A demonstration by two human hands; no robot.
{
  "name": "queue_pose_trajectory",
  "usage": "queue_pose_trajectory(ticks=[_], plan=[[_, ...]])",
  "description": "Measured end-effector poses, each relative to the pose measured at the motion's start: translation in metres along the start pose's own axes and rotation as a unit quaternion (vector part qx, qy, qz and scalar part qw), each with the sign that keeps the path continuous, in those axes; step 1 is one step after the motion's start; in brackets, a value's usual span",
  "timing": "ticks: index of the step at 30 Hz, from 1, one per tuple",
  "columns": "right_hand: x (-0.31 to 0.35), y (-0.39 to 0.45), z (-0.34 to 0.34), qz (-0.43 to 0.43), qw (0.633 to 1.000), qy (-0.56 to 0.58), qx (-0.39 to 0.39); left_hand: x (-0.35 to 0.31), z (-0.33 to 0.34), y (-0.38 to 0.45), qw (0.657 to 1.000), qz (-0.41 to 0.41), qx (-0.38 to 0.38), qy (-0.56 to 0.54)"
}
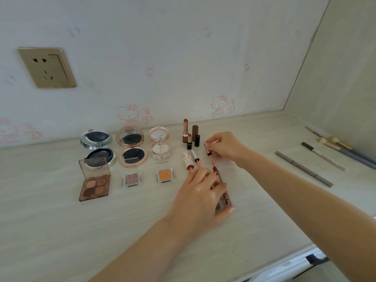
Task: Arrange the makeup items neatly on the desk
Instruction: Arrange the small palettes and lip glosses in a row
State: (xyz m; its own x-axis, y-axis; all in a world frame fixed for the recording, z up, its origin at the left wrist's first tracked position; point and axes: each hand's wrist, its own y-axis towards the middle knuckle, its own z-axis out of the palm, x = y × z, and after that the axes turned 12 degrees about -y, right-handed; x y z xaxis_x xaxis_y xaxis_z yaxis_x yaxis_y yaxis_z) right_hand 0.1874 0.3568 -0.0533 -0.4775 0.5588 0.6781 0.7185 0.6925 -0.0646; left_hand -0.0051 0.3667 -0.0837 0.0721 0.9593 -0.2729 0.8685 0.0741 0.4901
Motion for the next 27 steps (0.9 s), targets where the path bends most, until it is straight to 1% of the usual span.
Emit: queue_pose_trajectory(ticks=[5, 10, 14, 19, 27], plan=[[0.001, 0.004, 0.003, -0.005, 1.000, -0.025, -0.009, 0.000, -0.001, 0.000, 1.000, -0.002, 0.001, 0.006], [0.007, 0.004, 0.007, -0.033, 0.997, -0.073, -0.015, 0.000, 0.001, 0.000, 1.000, 0.002, -0.012, -0.003], [0.009, 0.005, 0.008, -0.035, 0.996, -0.084, -0.023, 0.002, 0.003, -0.001, 1.000, 0.002, -0.009, -0.010], [0.009, 0.006, 0.011, -0.056, 0.990, -0.132, -0.005, 0.001, 0.005, -0.001, 1.000, 0.013, -0.014, -0.006], [0.007, 0.005, 0.009, -0.053, 0.992, -0.112, 0.002, 0.000, 0.005, 0.000, 1.000, 0.001, -0.022, 0.003]])
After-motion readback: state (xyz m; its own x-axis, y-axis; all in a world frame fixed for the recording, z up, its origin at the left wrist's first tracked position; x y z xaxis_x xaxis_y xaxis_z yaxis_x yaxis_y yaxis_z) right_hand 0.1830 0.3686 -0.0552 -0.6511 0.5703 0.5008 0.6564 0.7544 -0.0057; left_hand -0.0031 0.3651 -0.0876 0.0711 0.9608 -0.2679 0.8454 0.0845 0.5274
